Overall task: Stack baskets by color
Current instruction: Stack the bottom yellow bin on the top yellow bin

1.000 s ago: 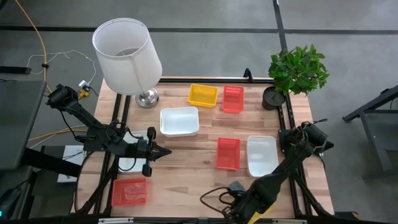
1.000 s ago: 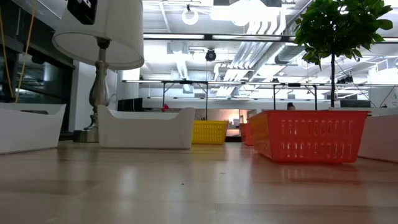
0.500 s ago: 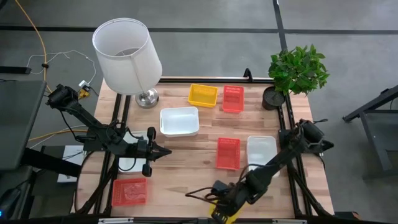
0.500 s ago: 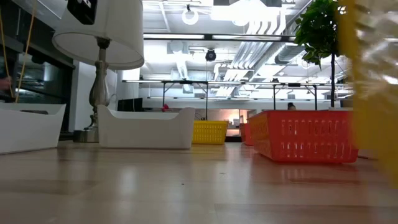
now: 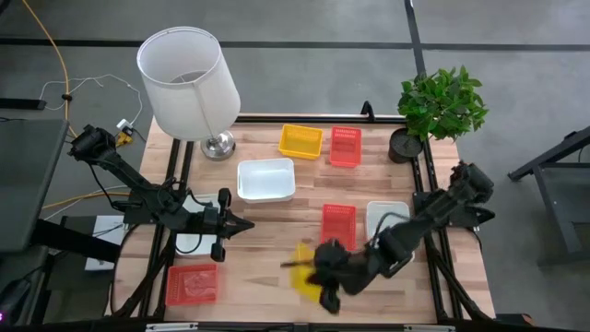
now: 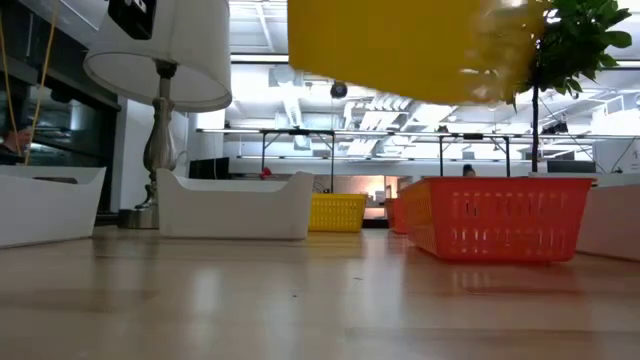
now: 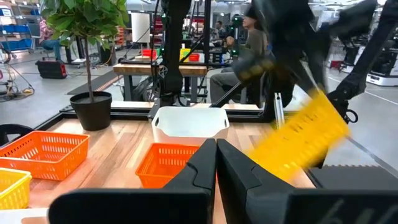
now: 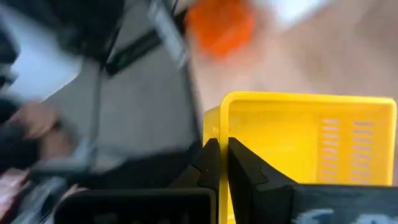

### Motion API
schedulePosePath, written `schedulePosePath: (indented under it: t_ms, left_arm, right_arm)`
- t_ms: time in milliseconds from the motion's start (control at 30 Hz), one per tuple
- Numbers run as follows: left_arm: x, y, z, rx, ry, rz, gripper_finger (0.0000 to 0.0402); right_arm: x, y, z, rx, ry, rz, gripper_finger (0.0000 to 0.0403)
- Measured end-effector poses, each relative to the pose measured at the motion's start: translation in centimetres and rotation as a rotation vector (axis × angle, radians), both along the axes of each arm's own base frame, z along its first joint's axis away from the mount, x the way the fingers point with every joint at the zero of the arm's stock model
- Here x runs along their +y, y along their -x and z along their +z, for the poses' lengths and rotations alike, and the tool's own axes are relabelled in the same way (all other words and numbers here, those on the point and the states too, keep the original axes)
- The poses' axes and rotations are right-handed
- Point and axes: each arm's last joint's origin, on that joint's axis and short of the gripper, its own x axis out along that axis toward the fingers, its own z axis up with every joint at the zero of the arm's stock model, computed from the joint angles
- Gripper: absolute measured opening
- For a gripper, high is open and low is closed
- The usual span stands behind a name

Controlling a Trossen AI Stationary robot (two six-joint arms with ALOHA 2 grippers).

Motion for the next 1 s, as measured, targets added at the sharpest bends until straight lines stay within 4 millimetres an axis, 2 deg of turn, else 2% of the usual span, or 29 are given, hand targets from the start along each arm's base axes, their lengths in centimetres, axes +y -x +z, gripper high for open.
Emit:
schedulePosePath:
  t_ms: [167, 267, 467, 633, 767, 833, 1000]
  left_arm:
    - [0.0, 0.1, 0.1, -0.002, -0.013, 0.000, 0.0000]
    - [0.1, 0.2, 0.3, -0.014, -0.006, 0.000, 0.0000]
    - [0.2, 0.3, 0.4, -0.014, -0.006, 0.000, 0.0000]
    - [0.2, 0.3, 0.3, -0.003, -0.013, 0.015, 0.0000]
    - [0.4, 0.3, 0.2, 0.002, -0.018, 0.068, 0.0000]
    - [0.4, 0.3, 0.2, 0.004, -0.019, 0.078, 0.0000]
    - [0.4, 0.3, 0.2, 0.006, -0.020, 0.079, 0.0000]
  right_arm:
    - [-5.2, 0.0, 3.3, -0.147, 0.299, -0.224, 0.0000]
    - [-9.4, -1.2, 4.1, -0.155, 0.381, -0.356, 0.0000]
    - [-19.2, -3.8, 3.2, -0.069, 0.434, -0.639, 0.0000]
    - [-25.0, -5.0, 1.8, -0.022, 0.489, -0.843, 0.0000]
    - [-26.7, -7.4, -0.8, -0.009, 0.487, -0.851, 0.0000]
    - [-26.7, -8.3, -2.3, 0.018, 0.497, -0.827, 0.0000]
    - [-26.2, -9.2, -4.7, 0.078, 0.621, -0.911, 0.0000]
